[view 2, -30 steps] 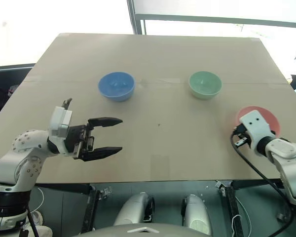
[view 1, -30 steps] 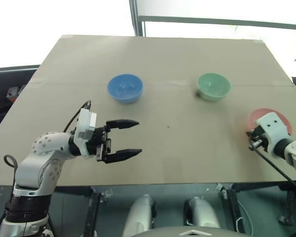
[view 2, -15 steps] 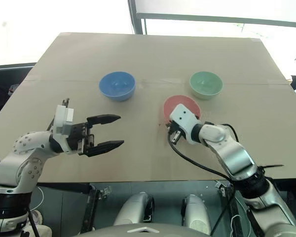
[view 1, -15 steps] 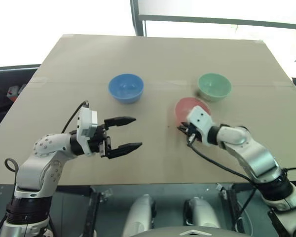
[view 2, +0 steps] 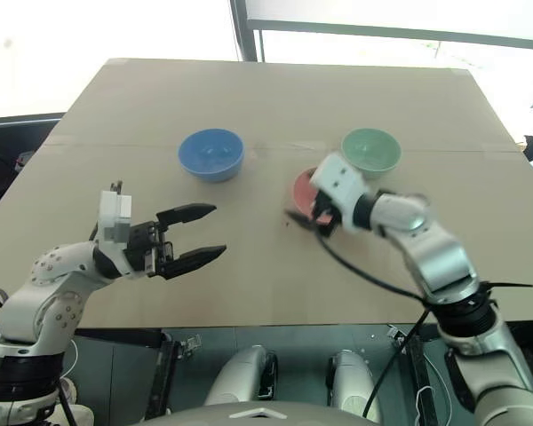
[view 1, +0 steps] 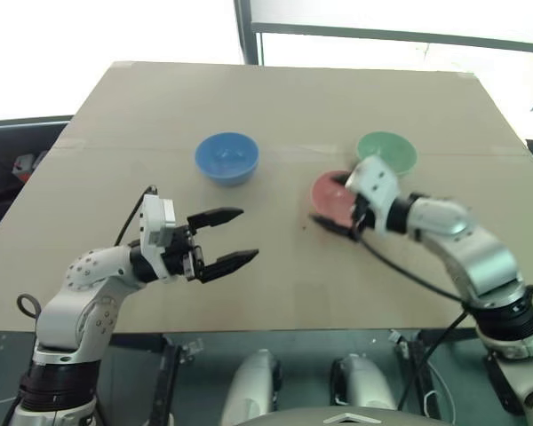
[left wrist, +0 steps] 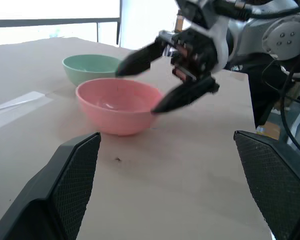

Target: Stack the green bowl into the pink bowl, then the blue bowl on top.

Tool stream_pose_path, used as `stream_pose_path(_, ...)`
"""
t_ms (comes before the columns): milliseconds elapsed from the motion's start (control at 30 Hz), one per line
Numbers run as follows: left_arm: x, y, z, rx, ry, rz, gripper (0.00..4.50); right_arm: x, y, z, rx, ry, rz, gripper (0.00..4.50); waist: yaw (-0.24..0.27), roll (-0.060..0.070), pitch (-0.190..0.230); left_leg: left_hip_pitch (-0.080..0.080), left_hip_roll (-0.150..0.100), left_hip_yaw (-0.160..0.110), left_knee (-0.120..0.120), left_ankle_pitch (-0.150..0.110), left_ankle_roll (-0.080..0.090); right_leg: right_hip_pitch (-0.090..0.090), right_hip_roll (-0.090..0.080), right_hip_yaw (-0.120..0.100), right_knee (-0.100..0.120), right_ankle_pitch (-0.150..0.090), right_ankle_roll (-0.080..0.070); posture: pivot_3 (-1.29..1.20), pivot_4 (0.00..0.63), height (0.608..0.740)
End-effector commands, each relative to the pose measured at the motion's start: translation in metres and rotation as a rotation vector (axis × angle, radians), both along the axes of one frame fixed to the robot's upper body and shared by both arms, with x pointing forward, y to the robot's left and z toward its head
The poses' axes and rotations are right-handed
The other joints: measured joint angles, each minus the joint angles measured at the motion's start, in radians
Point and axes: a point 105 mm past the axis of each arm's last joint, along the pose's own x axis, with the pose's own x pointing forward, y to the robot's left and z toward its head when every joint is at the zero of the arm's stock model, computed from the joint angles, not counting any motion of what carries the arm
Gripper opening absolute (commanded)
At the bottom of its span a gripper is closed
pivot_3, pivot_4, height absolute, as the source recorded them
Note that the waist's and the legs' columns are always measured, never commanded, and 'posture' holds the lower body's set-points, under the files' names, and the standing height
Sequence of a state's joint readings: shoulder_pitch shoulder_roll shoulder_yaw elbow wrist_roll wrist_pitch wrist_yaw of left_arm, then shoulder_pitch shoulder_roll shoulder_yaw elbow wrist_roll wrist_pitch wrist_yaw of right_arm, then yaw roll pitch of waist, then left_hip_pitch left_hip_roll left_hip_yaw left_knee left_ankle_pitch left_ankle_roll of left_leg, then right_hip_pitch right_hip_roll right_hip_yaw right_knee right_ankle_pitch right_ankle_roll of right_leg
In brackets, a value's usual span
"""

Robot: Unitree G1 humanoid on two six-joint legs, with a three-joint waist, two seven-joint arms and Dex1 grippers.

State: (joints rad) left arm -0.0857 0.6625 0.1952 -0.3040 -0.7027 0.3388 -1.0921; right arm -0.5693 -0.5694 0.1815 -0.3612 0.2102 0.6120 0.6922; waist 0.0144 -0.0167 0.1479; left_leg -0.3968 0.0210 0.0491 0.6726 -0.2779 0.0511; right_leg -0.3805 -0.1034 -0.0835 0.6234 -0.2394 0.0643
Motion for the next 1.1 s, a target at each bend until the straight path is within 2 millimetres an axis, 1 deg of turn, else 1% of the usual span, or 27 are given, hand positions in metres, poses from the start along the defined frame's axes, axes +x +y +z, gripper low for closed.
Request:
stream_pose_path(33,0.001,-0.005,0.009,-0.012,-0.047,-0.006,4.50,0.025,-0.040,0.008,-0.107,-0.107,-0.089,4.48,0.000,0.000,0.000,0.000,0.000,0.000,0.000,0.000,0.000,0.000,0.000,0.000,0.000,0.000,0.000,0.00,0.150,0.740)
stream_pose_path(100,0.002,-0.006,0.009,-0.018,-0.052,-0.003,4.50,0.043,-0.061,0.001,-0.180,-0.122,-0.139,4.48,-0.002,0.000,0.000,0.000,-0.002,0.001,0.000,0.000,0.000,0.000,0.000,0.000,-0.001,0.000,0.000,0.00,0.150,0.740)
stream_pose_path(200,0.002,-0.006,0.010,-0.019,-0.054,-0.003,4.50,0.067,-0.091,-0.020,-0.401,-0.174,-0.191,4.48,-0.009,0.000,0.001,0.000,-0.002,0.002,-0.001,0.000,0.000,-0.001,0.000,0.001,-0.001,0.000,0.000,0.00,0.150,0.740)
stream_pose_path(267,0.001,-0.005,0.010,-0.020,-0.053,-0.001,4.50,0.077,-0.101,-0.032,-0.476,-0.177,-0.188,4.48,-0.018,0.000,0.001,0.000,-0.002,0.002,-0.001,0.000,0.000,-0.001,0.000,0.002,-0.001,0.000,0.000,0.00,0.150,0.740)
stream_pose_path(333,0.000,-0.005,0.009,-0.021,-0.052,0.004,4.50,0.085,-0.104,-0.037,-0.505,-0.183,-0.185,4.48,-0.027,0.001,0.001,0.000,-0.002,0.002,-0.001,0.000,0.000,-0.001,0.000,0.002,-0.001,0.000,0.000,0.00,0.150,0.740)
stream_pose_path(433,-0.001,-0.004,0.009,-0.027,-0.050,0.019,4.50,0.095,-0.102,-0.044,-0.522,-0.175,-0.173,4.48,-0.035,0.001,0.001,0.000,0.000,0.003,-0.002,0.000,0.000,-0.001,0.000,0.002,-0.002,0.000,0.000,0.00,0.150,0.740)
stream_pose_path(633,-0.006,-0.006,0.008,-0.034,-0.049,0.031,4.50,0.109,-0.095,-0.053,-0.564,-0.173,-0.159,4.48,-0.031,0.001,0.002,0.000,0.001,0.002,-0.002,0.000,-0.001,-0.001,0.000,0.002,-0.003,0.000,0.000,0.00,0.150,0.740)
stream_pose_path(700,-0.008,-0.006,0.008,-0.038,-0.048,0.035,4.50,0.111,-0.093,-0.058,-0.579,-0.164,-0.150,3.49,-0.028,0.001,0.002,0.000,0.001,0.002,-0.002,0.000,-0.001,0.000,0.000,0.001,-0.003,0.000,0.000,0.00,0.150,0.740)
stream_pose_path(733,-0.008,-0.006,0.008,-0.039,-0.048,0.037,4.50,0.111,-0.093,-0.060,-0.584,-0.162,-0.150,3.49,-0.028,0.002,0.002,0.000,0.001,0.002,-0.002,0.000,-0.001,0.000,0.000,0.001,-0.003,0.000,0.000,0.00,0.150,0.740)
stream_pose_path(767,-0.009,-0.006,0.009,-0.041,-0.048,0.039,4.50,0.112,-0.093,-0.060,-0.593,-0.166,-0.151,2.99,-0.029,0.002,0.002,0.000,0.001,0.002,-0.002,0.000,-0.001,0.000,0.000,0.001,-0.003,0.000,0.000,0.00,0.150,0.740)
stream_pose_path(800,-0.009,-0.006,0.009,-0.042,-0.048,0.040,4.50,0.113,-0.094,-0.060,-0.596,-0.169,-0.152,2.79,-0.028,0.002,0.002,0.000,0.001,0.002,-0.002,0.000,-0.001,0.000,0.000,0.001,-0.003,0.000,0.000,0.00,0.150,0.740)
stream_pose_path(833,-0.009,-0.006,0.009,-0.042,-0.048,0.041,4.50,0.113,-0.094,-0.059,-0.597,-0.173,-0.154,2.43,-0.028,0.002,0.002,0.000,0.001,0.002,-0.002,0.000,-0.001,0.000,0.000,0.001,-0.003,0.000,0.000,0.00,0.150,0.740)
stream_pose_path(867,-0.009,-0.006,0.009,-0.041,-0.049,0.043,4.50,0.114,-0.095,-0.058,-0.597,-0.181,-0.159,1.98,-0.028,0.002,0.002,0.000,0.001,0.002,-0.002,0.000,-0.001,0.000,0.000,0.001,-0.003,0.000,0.000,0.00,0.150,0.740)
stream_pose_path(900,-0.008,-0.006,0.009,-0.040,-0.050,0.047,4.50,0.114,-0.096,-0.055,-0.599,-0.190,-0.161,1.78,-0.029,0.002,0.002,0.000,0.001,0.002,-0.002,0.001,-0.001,0.000,0.000,0.001,-0.004,0.000,0.000,0.00,0.150,0.740)
stream_pose_path(933,-0.008,-0.007,0.009,-0.040,-0.050,0.048,4.50,0.115,-0.097,-0.052,-0.599,-0.203,-0.164,1.43,-0.029,0.002,0.002,0.000,0.001,0.002,-0.002,0.001,-0.001,0.000,0.000,0.001,-0.003,0.000,0.000,0.00,0.150,0.740)
stream_pose_path(1033,-0.005,-0.008,0.009,-0.041,-0.052,0.051,4.50,0.115,-0.099,-0.042,-0.586,-0.233,-0.167,0.14,-0.030,0.003,0.003,0.000,0.001,0.002,-0.002,0.001,-0.001,0.000,0.000,0.001,-0.003,0.000,0.000,0.00,0.150,0.740)
stream_pose_path(1067,-0.004,-0.008,0.009,-0.041,-0.055,0.054,4.50,0.115,-0.098,-0.037,-0.574,-0.243,-0.161,0.03,-0.031,0.003,0.003,0.000,0.001,0.002,-0.002,0.001,-0.001,0.000,0.000,0.001,-0.003,0.000,0.000,0.00,0.150,0.740)
stream_pose_path(1100,-0.003,-0.008,0.009,-0.041,-0.056,0.056,4.50,0.113,-0.097,-0.031,-0.554,-0.252,-0.153,0.03,-0.030,0.003,0.003,0.000,0.001,0.002,-0.002,0.001,-0.001,0.000,0.000,0.001,-0.003,0.000,0.000,0.00,0.150,0.740)
